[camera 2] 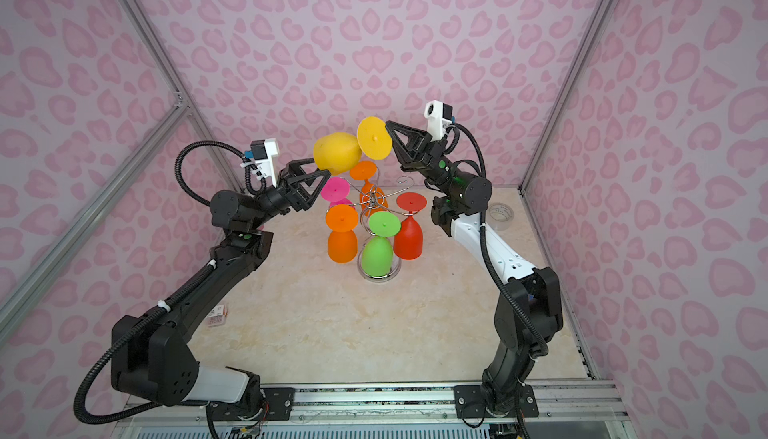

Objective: Take the wine glass off the wine glass rack
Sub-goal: 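Bring the yellow glass toward the left gripper while the left gripper grasps its bowl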

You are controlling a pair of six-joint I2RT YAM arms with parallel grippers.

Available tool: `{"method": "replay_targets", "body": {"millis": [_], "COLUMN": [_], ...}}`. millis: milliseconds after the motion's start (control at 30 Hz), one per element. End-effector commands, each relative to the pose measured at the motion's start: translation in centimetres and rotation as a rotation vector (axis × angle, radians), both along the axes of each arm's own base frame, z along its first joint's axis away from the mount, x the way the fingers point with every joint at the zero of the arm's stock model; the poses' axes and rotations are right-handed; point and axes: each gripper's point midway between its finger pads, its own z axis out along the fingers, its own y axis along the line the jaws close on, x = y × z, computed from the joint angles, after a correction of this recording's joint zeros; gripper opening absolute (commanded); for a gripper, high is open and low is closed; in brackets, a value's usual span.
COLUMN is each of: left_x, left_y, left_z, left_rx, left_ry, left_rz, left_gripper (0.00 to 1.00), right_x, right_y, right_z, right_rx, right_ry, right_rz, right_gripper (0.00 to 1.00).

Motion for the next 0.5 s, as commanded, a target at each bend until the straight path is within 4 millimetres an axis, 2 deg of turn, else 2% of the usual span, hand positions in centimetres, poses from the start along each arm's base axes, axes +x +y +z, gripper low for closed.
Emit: {"method": "replay_targets", "body": {"millis": [0, 100, 467], "left_x": [-0.8, -1.1, -2.5], "left_y": [0.0, 0.0, -0.2], "left_z": [1.4, 1.6, 2.1], "left_rx": [-0.03, -0.045, -0.069], "left_ry": [-0.059, -0.062, -0.073], "left_rz": [-0.026, -0.04, -0.083], "left_gripper": [0.89, 0.85, 0.54], "right_x": [-0.6, -0.2, 2.8], "right_y": [-0.4, -0.3, -1.5], "right_z": [0.1, -0.3, -2.1], "right_rx": [0.034, 0.042, 0.115], "right_ry": [-0.023, -0.009, 0.068], "right_rz": [0.019, 0.028, 0.05], "right_gripper": [0.0, 0.0, 0.0]}}
